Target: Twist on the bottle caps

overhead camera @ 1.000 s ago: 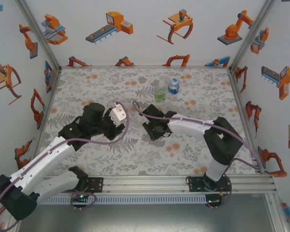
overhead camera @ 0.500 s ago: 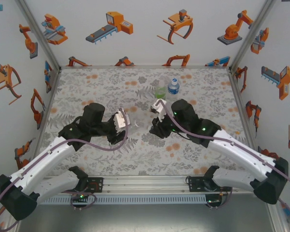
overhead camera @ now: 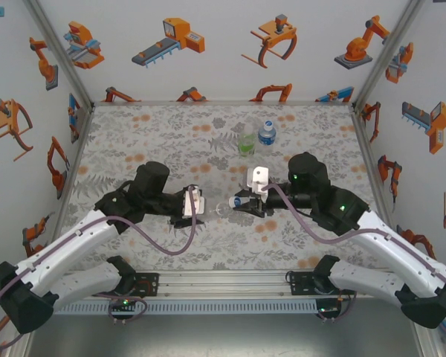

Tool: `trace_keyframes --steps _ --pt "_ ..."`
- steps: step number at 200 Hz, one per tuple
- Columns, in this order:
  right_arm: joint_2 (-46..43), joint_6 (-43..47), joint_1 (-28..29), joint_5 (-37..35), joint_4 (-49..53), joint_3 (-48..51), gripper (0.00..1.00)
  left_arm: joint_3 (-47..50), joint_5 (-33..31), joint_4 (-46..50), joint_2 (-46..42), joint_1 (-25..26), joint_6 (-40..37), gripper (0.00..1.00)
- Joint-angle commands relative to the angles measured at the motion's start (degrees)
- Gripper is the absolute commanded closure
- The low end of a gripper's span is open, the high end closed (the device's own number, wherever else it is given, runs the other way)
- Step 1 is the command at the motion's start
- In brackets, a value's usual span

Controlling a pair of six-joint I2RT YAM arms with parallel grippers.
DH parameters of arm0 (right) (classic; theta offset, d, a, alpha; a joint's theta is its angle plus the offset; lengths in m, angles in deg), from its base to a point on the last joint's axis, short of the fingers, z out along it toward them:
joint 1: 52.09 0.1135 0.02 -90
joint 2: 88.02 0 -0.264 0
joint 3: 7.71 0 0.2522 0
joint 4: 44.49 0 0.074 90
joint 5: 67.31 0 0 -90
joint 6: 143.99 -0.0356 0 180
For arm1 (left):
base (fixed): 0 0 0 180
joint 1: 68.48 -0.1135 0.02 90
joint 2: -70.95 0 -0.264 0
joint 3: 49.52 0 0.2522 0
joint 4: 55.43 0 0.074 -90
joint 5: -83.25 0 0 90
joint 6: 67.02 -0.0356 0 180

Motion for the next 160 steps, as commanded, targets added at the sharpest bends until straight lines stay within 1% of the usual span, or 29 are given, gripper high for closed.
trace_keyframes --steps 1,29,70,109,160 --pt "0.8 3.8 0.5 4.1 1.2 -2.6 1.00 -2.7 2.6 1.4 1.0 0.5 -1.7 1.00" --pt "1.5 4.9 1.9 4.5 1.8 -2.6 1.00 -3.6 2.6 1.9 1.7 0.6 -0.4 1.00" --pt "1.9 6.1 2.8 1.9 3.3 -1.5 1.00 -3.6 3.2 1.9 1.6 0.6 0.3 1.00" --pt "2.7 6.1 4.0 -0.6 2.4 -1.0 1.00 -3.5 3.6 1.5 1.6 0.7 0.8 1.00" --pt "3.5 6.2 5.6 -2.3 0.3 -0.5 1.00 -3.5 4.9 0.2 1.4 0.7 1.8 1.00"
